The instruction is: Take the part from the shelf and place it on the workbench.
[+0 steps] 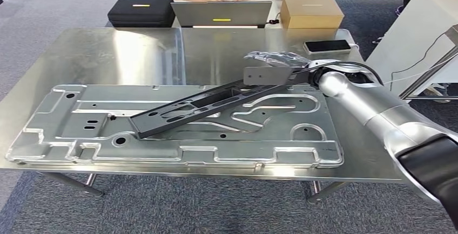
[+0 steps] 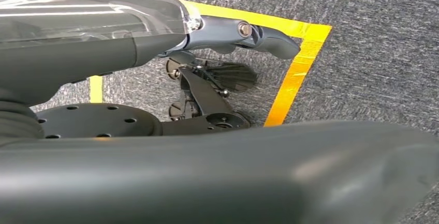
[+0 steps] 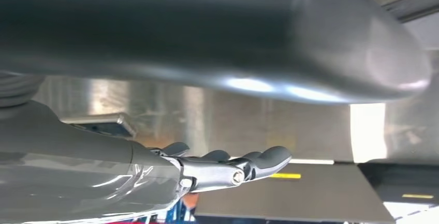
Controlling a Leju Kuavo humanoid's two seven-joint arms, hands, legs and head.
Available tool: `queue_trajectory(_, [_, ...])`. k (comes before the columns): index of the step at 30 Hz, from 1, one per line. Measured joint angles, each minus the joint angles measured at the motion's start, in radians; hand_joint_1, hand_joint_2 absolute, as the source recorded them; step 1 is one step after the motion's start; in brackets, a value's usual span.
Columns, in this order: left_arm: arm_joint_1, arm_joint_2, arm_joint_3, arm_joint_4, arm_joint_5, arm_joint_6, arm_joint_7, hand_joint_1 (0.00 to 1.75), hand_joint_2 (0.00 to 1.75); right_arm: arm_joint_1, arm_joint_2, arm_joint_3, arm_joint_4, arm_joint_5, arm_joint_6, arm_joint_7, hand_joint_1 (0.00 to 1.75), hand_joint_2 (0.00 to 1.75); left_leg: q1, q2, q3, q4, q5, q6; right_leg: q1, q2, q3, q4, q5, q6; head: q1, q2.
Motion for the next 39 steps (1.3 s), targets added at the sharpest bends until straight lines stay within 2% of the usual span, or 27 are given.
queue_trajectory(3, [0.001, 0.0, 0.0, 0.0, -0.002, -0.001, -0.001, 0.0, 0.0, 0.082, -0.025, -0.034, -0.07, -0.073, -0.186, -0.075, 0.0, 0.0, 0.001, -0.001, 0.001, 0.0, 0.0, 0.0, 0.001, 0.0, 0.002, -0.001, 0.0, 0.0, 0.0, 0.0])
queue_trajectory(5, [0.001, -0.001, 0.0, 0.0, -0.004, -0.003, -0.003, 0.0, 0.0, 0.201, -0.021, -0.113, -0.155, -0.099, -0.295, -0.141, 0.0, 0.0, 0.002, -0.002, 0.002, 0.0, -0.001, 0.001, 0.002, -0.001, 0.005, -0.001, -0.001, 0.0, 0.0, 0.0])
queue_trajectory(6, [0.001, -0.001, 0.0, 0.0, -0.005, -0.005, -0.005, 0.0, 0.0, 0.272, -0.011, -0.164, -0.206, -0.11, -0.319, -0.178, 0.0, 0.0, 0.003, -0.002, 0.003, 0.0, -0.002, 0.002, 0.002, -0.002, 0.005, -0.002, -0.001, 0.0, 0.0, 0.0])
queue_trajectory(8, [0.003, -0.002, 0.0, 0.0, -0.009, -0.009, -0.012, 0.0, 0.0, 0.423, 0.023, -0.281, -0.33, -0.171, -0.315, -0.267, 0.0, 0.0, 0.003, -0.002, 0.002, 0.0, -0.002, 0.002, 0.002, -0.003, 0.005, -0.002, -0.002, 0.001, 0.0, 0.0])
queue_trajectory(10, [0.005, -0.003, 0.0, 0.0, -0.014, -0.01, -0.015, 0.0, 0.0, 0.559, 0.07, -0.4, -0.474, -0.26, -0.273, -0.345, 0.0, 0.0, 0.003, -0.004, 0.001, -0.001, -0.002, 0.002, 0.002, -0.004, 0.004, -0.002, -0.003, 0.001, 0.0, 0.0])
queue_trajectory(13, [0.009, -0.003, 0.0, 0.0, -0.018, -0.01, -0.015, 0.0, 0.0, 0.698, 0.132, -0.533, -0.657, -0.327, -0.21, -0.38, 0.0, 0.0, 0.003, -0.005, 0.001, -0.001, -0.002, 0.002, 0.002, -0.005, 0.004, -0.002, -0.003, 0.001, 0.0, 0.0])
queue_trajectory(16, [0.01, -0.003, 0.0, 0.0, -0.018, -0.01, -0.015, 0.0, 0.0, 0.784, 0.178, -0.624, -0.785, -0.354, -0.161, -0.394, 0.0, 0.0, 0.002, -0.005, 0.001, -0.001, -0.003, 0.001, 0.002, -0.005, 0.004, -0.002, -0.004, 0.001, 0.0, 0.0])
queue_trajectory(21, [0.011, -0.003, 0.0, 0.0, -0.018, -0.009, -0.013, 0.0, 0.0, 0.874, 0.244, -0.724, -0.966, -0.406, -0.095, -0.433, 0.0, 0.0, 0.0, -0.005, 0.002, 0.0, -0.003, 0.002, -0.001, -0.005, 0.005, -0.003, -0.003, 0.002, 0.0, 0.0])
queue_trajectory(26, [0.011, -0.003, 0.0, 0.0, -0.019, -0.01, -0.013, 0.0, 0.0, 0.911, 0.286, -0.777, -1.103, -0.448, -0.045, -0.453, 0.0, 0.0, -0.005, -0.005, 0.001, 0.005, -0.006, 0.007, -0.006, -0.005, 0.006, -0.004, -0.001, 0.006, 0.0, 0.0])
queue_trajectory(28, [0.011, -0.003, 0.0, 0.0, -0.019, -0.01, -0.012, 0.0, 0.0, 0.917, 0.296, -0.789, -1.142, -0.454, -0.036, -0.454, 0.0, 0.0, -0.007, -0.005, 0.001, 0.007, -0.005, 0.011, -0.009, -0.005, 0.007, -0.005, 0.002, 0.012, 0.0, 0.0])
queue_trajectory(30, [0.01, -0.003, 0.0, 0.0, -0.019, -0.012, -0.012, 0.0, 0.0, 0.922, 0.303, -0.797, -1.17, -0.457, -0.029, -0.455, 0.0, 0.0, -0.005, -0.004, 0.003, 0.001, 0.003, 0.02, -0.009, -0.004, 0.009, -0.007, 0.005, 0.021, 0.0, 0.0])
queue_trajectory(32, [0.009, -0.003, 0.0, 0.0, -0.019, -0.015, -0.012, 0.0, 0.0, 0.925, 0.306, -0.803, -1.192, -0.459, -0.016, -0.46, 0.0, 0.0, 0.002, 0.001, 0.006, -0.016, 0.019, 0.034, -0.006, -0.001, 0.001, 0.016, -0.024, 0.024, 0.001, 0.0])
queue_trajectory(33, [0.008, -0.003, 0.0, 0.0, -0.019, -0.017, -0.012, 0.0, 0.0, 0.927, 0.307, -0.805, -1.2, -0.46, -0.011, -0.463, 0.0, 0.0, 0.005, 0.004, 0.006, -0.023, 0.025, 0.039, -0.004, 0.0, -0.014, 0.055, -0.055, 0.024, 0.001, 0.0])
queue_trajectory(35, [0.009, -0.004, 0.0, 0.0, -0.019, -0.02, -0.011, 0.0, 0.0, 0.937, 0.307, -0.805, -1.209, -0.46, -0.001, -0.466, 0.0, 0.0, 0.005, 0.007, 0.002, -0.025, 0.029, 0.041, -0.003, 0.001, -0.055, 0.174, -0.123, 0.023, 0.001, 0.0])
queue_trajectory(36, [0.01, -0.004, 0.0, 0.0, -0.019, -0.021, -0.01, 0.0, 0.0, 0.944, 0.307, -0.805, -1.21, -0.46, 0.002, -0.467, 0.0, 0.0, 0.005, 0.008, 0.001, -0.024, 0.03, 0.04, -0.003, 0.0, -0.069, 0.223, -0.141, 0.025, 0.001, 0.0])
queue_trajectory(37, [0.011, -0.004, 0.0, 0.0, -0.019, -0.021, -0.009, 0.0, 0.0, 0.951, 0.307, -0.805, -1.21, -0.461, 0.006, -0.469, 0.0, 0.0, 0.006, 0.008, 0.0, -0.023, 0.031, 0.039, -0.003, 0.0, -0.07, 0.241, -0.139, 0.026, 0.001, 0.0])
queue_trajectory(38, [0.011, -0.004, 0.0, 0.0, -0.018, -0.021, -0.008, 0.0, 0.0, 0.957, 0.307, -0.805, -1.211, -0.462, 0.011, -0.472, 0.0, 0.0, 0.007, 0.009, -0.001, -0.021, 0.031, 0.038, -0.004, 0.0, -0.052, 0.22, -0.119, 0.028, 0.001, 0.0])
queue_trajectory(39, [0.011, -0.004, 0.0, 0.0, -0.018, -0.022, -0.006, 0.0, 0.0, 0.961, 0.307, -0.805, -1.211, -0.465, 0.016, -0.477, 0.0, 0.0, 0.008, 0.009, -0.002, -0.018, 0.031, 0.036, -0.005, -0.001, -0.019, 0.164, -0.085, 0.03, 0.001, 0.0])
